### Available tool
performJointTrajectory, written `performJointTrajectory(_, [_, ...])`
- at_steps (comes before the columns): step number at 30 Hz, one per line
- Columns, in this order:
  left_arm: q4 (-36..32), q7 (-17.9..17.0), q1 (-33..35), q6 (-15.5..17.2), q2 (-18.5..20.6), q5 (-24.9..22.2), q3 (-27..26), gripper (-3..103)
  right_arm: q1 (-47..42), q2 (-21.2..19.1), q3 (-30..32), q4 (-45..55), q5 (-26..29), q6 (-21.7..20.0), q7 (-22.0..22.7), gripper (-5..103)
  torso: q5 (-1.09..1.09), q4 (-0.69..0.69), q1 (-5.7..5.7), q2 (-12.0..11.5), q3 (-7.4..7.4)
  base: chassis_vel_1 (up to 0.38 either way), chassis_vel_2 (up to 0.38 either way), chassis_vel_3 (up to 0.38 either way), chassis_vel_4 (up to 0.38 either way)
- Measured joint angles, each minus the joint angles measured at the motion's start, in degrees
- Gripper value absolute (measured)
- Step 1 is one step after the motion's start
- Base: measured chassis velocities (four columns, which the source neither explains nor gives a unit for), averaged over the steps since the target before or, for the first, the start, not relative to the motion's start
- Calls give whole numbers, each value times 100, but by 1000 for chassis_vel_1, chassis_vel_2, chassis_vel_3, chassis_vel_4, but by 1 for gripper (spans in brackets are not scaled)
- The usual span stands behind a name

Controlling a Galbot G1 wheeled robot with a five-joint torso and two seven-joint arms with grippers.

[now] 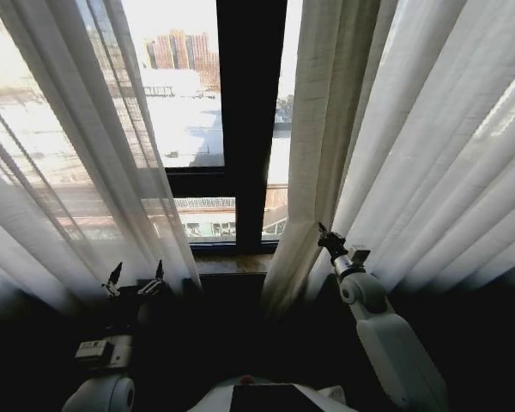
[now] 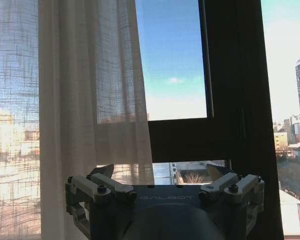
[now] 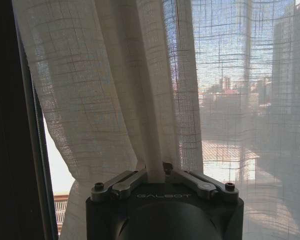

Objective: Open the curtains by pulling them apart, changing their state from closed to fully open.

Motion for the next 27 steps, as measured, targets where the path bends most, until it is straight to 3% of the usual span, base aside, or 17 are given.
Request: performJointTrajectory(27, [81,12,-28,-49,-7,22,71,100,-155,-29,203,24,1,11,-6,0,-2,-1,0,0,0,-353,-349,349,355])
